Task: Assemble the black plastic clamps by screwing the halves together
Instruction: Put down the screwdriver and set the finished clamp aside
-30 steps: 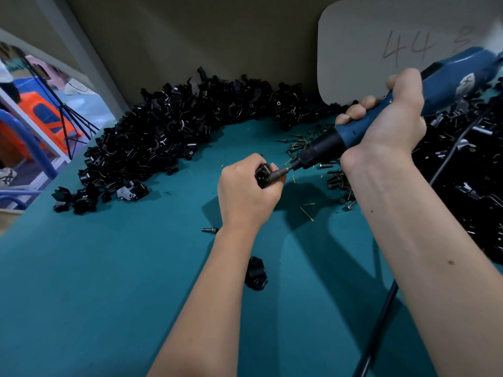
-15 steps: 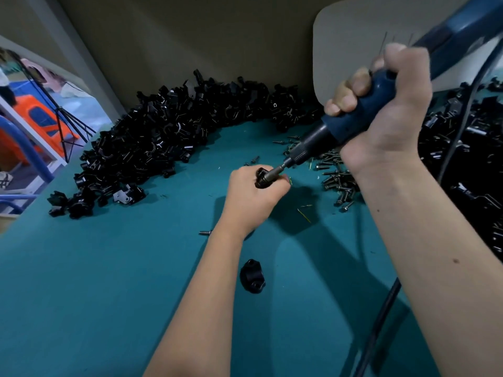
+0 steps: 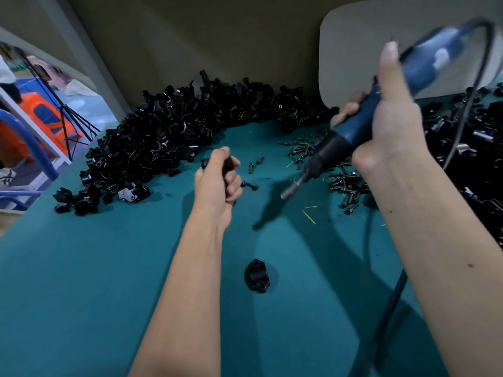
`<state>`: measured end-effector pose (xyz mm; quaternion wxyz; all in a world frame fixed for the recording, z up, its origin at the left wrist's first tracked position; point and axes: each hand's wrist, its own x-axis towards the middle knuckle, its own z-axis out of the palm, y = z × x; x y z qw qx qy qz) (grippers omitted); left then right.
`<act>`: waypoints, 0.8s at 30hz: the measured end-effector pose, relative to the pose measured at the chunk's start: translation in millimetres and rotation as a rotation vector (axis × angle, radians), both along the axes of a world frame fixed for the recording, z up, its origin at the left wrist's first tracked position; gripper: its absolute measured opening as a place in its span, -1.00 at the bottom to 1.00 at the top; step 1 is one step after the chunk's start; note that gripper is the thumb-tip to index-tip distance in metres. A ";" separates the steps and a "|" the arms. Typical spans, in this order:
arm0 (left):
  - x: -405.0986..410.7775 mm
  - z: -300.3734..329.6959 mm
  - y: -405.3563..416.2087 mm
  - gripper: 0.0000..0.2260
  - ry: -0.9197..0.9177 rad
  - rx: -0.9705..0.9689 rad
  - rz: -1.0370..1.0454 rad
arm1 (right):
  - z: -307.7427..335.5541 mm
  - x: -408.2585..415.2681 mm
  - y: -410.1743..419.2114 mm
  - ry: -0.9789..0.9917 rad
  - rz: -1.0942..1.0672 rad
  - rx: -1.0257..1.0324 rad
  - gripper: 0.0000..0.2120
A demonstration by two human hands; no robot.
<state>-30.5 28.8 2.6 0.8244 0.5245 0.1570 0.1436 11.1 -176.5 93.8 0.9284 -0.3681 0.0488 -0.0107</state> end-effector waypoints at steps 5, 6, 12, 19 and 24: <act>-0.7 2.9 -0.9 -0.52 0.035 -0.224 -0.151 | -25.1 5.1 24.0 0.104 0.209 -0.529 -0.61; -0.5 3.0 -2.1 -0.48 0.043 -0.214 -0.168 | -34.4 3.9 31.5 0.110 0.226 -0.625 -0.64; -2.0 4.0 -2.9 -0.45 0.041 -0.194 -0.206 | -78.8 -2.8 57.9 -0.008 0.173 -1.224 -0.62; -0.8 6.0 -14.4 -0.49 0.008 -0.121 -0.269 | -72.7 -7.5 63.5 -0.221 0.011 -1.512 -0.64; -0.4 9.9 -31.5 -0.46 -0.024 -0.015 -0.257 | -46.0 -13.8 61.9 -0.531 0.077 -1.419 -0.82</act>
